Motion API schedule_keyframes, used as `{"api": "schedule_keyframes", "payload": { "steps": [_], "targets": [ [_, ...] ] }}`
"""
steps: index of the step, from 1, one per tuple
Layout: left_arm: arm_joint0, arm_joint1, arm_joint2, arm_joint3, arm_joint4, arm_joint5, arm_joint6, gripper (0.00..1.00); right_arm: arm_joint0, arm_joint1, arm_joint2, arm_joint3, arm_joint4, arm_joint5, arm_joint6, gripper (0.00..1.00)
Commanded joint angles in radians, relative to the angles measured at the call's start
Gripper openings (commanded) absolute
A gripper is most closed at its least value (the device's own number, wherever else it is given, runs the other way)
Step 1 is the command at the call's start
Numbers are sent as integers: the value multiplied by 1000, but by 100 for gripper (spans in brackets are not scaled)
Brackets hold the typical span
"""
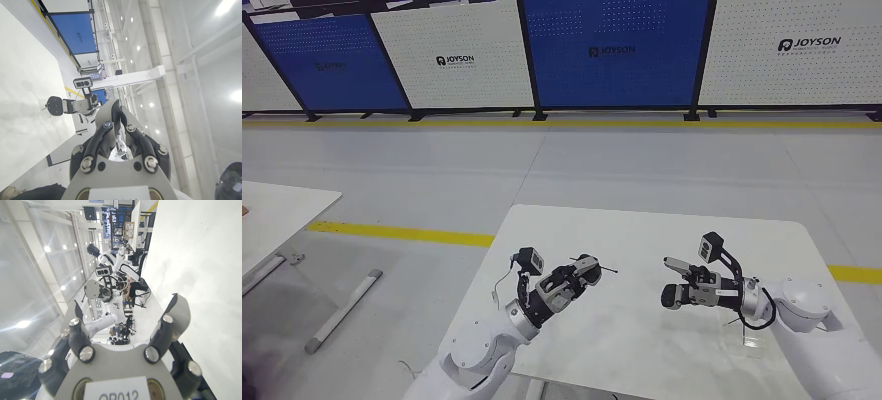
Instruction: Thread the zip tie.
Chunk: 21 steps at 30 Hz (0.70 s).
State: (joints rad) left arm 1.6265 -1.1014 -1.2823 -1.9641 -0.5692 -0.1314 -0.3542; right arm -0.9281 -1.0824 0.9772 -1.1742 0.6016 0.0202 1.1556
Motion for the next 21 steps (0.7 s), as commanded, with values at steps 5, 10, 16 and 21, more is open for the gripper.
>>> {"api": "schedule_keyframes", "payload": {
  "steps": [5,10,16,21],
  "targets": [
    [-20,-2,26,20,78,72,41,0,0,0,0,0,0,0,0,100],
    [-59,-6,72,90,149,131,60,0,0,0,0,0,0,0,0,100],
    [-114,-19,134,194,229,132,126,0,0,0,0,0,0,0,0,100],
    [-123,-22,137,206,250,109,173,0,0,0,0,0,0,0,0,100]
  ]
}}
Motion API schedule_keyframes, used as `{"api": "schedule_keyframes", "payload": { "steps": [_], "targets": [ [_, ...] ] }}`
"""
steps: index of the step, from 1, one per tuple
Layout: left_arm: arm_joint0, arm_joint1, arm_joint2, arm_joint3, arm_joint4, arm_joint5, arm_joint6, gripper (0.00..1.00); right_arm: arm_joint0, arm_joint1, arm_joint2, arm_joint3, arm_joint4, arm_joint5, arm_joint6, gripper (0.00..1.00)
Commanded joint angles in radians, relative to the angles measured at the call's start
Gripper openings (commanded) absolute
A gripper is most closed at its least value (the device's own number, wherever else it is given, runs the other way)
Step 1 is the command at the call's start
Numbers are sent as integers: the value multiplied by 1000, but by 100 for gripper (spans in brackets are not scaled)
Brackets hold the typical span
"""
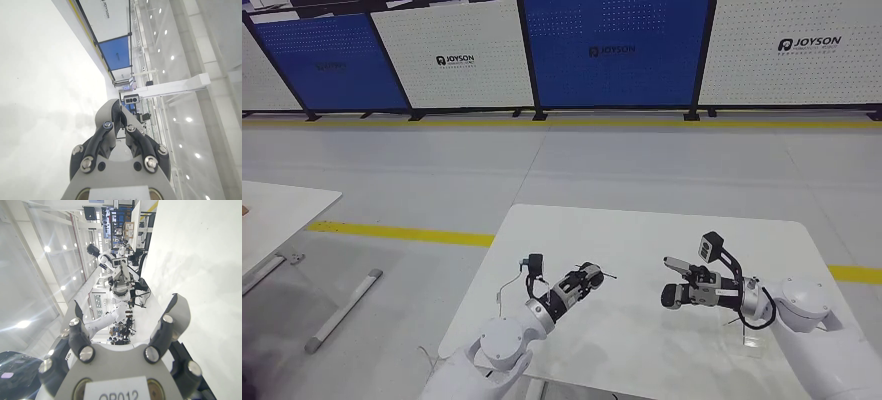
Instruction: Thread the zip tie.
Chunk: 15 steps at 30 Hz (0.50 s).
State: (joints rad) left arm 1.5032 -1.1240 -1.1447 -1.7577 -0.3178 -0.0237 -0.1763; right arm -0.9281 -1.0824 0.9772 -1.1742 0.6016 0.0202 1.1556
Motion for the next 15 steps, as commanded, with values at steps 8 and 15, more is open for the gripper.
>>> {"api": "schedule_keyframes", "payload": {
  "steps": [8,15],
  "targets": [
    [-5,-1,5,8,14,9,11,0,0,0,0,0,0,0,0,100],
    [26,-1,-25,-72,-50,-86,-25,0,0,0,0,0,0,0,0,100]
  ]
}}
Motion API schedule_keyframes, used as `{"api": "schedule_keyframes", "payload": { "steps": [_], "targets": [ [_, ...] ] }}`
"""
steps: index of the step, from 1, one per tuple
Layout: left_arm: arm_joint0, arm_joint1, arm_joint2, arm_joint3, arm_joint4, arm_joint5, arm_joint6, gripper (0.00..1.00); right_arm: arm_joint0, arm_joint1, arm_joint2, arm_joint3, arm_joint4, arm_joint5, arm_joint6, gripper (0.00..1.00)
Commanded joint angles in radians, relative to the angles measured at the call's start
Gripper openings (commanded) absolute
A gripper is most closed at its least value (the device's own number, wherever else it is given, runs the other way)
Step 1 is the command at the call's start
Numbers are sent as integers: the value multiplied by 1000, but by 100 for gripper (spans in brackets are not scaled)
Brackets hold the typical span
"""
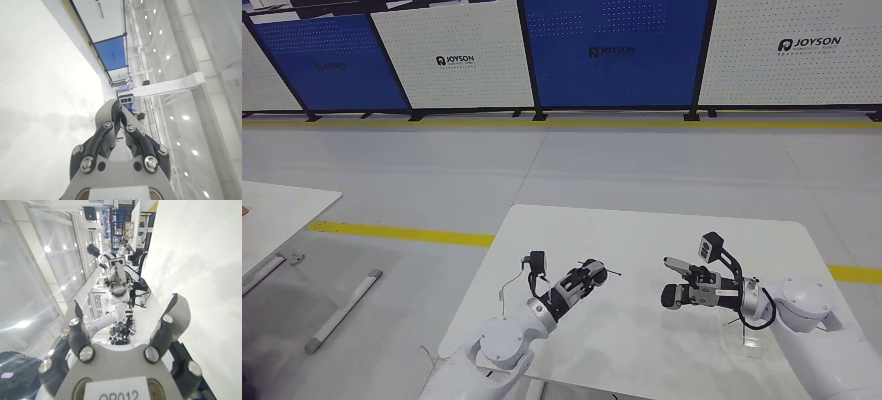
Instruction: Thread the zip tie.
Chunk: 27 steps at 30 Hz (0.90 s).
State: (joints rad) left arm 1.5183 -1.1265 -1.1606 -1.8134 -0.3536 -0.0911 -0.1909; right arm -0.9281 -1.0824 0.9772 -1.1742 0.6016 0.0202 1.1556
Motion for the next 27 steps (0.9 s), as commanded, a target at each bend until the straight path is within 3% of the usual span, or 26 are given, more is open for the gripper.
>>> {"api": "schedule_keyframes", "payload": {
  "steps": [1,5,12,19,22,27],
  "targets": [
    [27,3,-26,-40,-34,-50,-20,0,0,0,0,0,0,0,0,100],
    [77,7,-71,-102,-108,-127,-54,0,0,0,0,0,0,0,0,100],
    [80,7,-74,-104,-110,-129,-56,0,0,0,0,0,0,0,0,100],
    [19,-4,-6,11,2,-71,-13,0,0,0,0,0,0,0,0,100],
    [-9,-11,27,65,81,-79,33,0,0,0,0,0,0,0,0,100],
    [-52,-22,78,151,129,-46,36,0,0,0,0,0,0,0,0,100]
  ]
}}
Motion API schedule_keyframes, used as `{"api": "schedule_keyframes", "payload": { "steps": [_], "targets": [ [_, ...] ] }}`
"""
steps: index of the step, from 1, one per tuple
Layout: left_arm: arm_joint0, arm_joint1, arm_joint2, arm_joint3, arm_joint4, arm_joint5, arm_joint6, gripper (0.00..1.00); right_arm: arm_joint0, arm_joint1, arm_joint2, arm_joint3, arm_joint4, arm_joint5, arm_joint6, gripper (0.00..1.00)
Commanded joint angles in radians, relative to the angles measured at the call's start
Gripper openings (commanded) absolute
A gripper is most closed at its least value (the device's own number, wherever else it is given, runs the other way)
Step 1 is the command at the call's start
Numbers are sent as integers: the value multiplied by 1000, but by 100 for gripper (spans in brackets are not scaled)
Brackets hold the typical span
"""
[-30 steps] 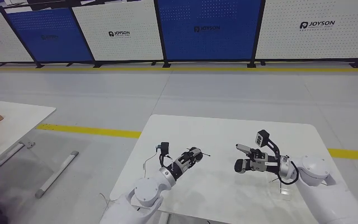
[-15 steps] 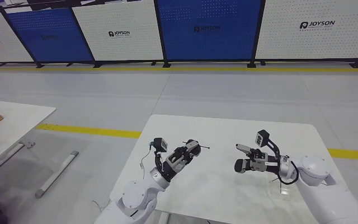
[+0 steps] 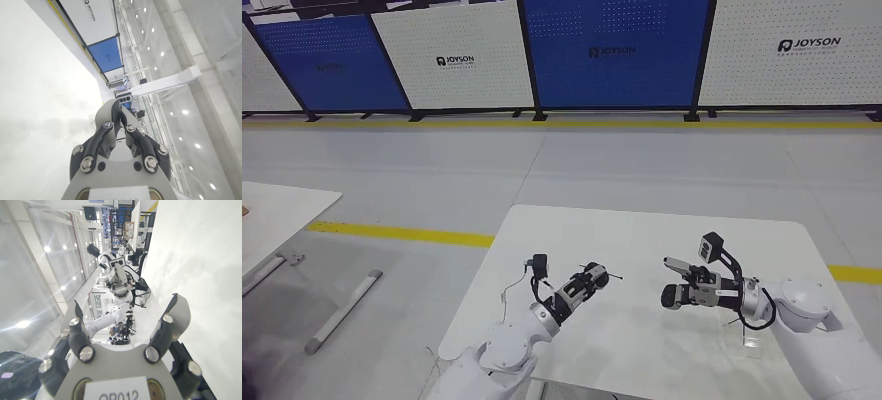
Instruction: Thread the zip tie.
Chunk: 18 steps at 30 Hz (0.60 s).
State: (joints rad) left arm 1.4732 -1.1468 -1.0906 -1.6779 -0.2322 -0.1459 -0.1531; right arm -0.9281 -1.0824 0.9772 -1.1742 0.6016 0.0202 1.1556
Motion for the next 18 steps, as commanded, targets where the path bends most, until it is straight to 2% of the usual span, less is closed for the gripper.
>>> {"api": "schedule_keyframes", "payload": {
  "steps": [1,18],
  "targets": [
    [-16,-3,15,30,24,19,2,0,0,0,0,0,0,0,0,100],
    [-19,-4,18,33,29,20,5,0,-6,3,13,-7,-1,-3,-7,100]
  ]
}}
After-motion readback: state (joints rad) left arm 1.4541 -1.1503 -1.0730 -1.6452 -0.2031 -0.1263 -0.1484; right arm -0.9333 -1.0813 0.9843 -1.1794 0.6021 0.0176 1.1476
